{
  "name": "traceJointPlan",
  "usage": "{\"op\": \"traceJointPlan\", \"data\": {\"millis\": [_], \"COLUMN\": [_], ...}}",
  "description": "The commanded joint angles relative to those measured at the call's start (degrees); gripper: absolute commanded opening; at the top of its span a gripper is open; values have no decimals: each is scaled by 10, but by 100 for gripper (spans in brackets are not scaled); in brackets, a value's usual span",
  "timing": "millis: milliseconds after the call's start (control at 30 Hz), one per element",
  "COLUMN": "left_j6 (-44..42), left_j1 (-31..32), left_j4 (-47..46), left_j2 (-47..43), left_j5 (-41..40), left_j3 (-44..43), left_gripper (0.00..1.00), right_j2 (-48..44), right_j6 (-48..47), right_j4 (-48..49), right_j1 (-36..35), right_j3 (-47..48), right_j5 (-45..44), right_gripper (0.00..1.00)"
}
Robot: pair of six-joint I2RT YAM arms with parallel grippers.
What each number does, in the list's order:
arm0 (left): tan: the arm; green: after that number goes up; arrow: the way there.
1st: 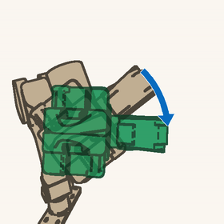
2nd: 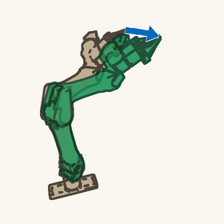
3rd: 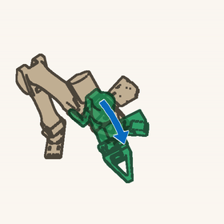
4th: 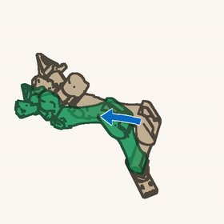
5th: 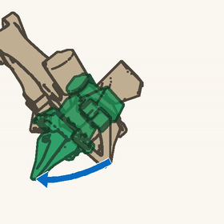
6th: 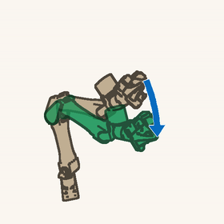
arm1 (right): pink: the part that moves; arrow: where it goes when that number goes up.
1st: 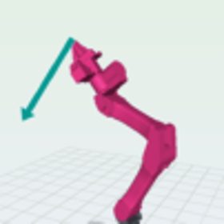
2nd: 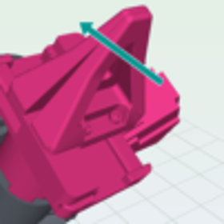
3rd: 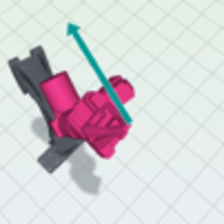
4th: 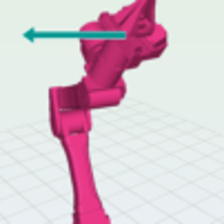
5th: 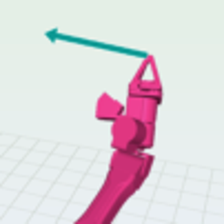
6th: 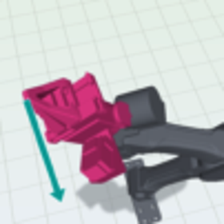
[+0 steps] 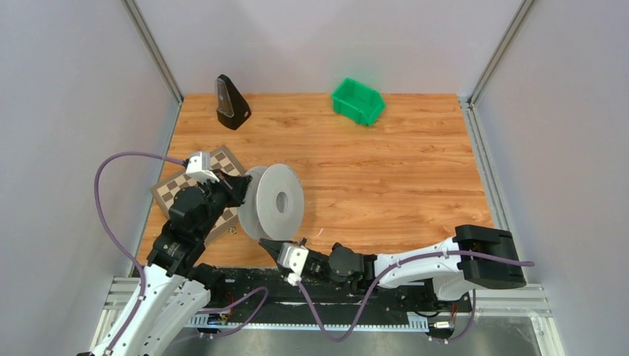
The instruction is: Wrap the cables
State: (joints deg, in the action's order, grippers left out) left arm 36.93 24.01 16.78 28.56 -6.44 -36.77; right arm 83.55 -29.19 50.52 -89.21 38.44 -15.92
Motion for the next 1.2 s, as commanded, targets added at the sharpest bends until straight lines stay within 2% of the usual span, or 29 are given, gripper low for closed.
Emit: {"op": "traceJointPlan", "data": {"millis": [0,233,367,567,700,867,1167], "left_j6": [-20,-46,-64,-109,-166,-234,-255], "left_j1": [2,9,14,23,45,70,84], "left_j4": [-82,-90,-111,-158,-188,-206,-230], "left_j2": [-6,-1,-6,0,2,3,13], "left_j5": [36,60,67,108,135,119,91], "left_j3": [4,27,49,74,88,101,103], "left_gripper": [0,0,0,0,0,0,0], "right_j2": [21,63,58,65,60,46,-5], "right_j6": [99,198,252,341,386,466,627], "right_j4": [36,-38,-58,-166,-191,-251,-343], "right_j1": [19,61,87,128,149,184,238], "right_j3": [60,131,147,204,194,191,137], "right_j5": [-63,-148,-173,-176,-173,-172,-160], "right_gripper": [0,0,0,0,0,0,0]}}
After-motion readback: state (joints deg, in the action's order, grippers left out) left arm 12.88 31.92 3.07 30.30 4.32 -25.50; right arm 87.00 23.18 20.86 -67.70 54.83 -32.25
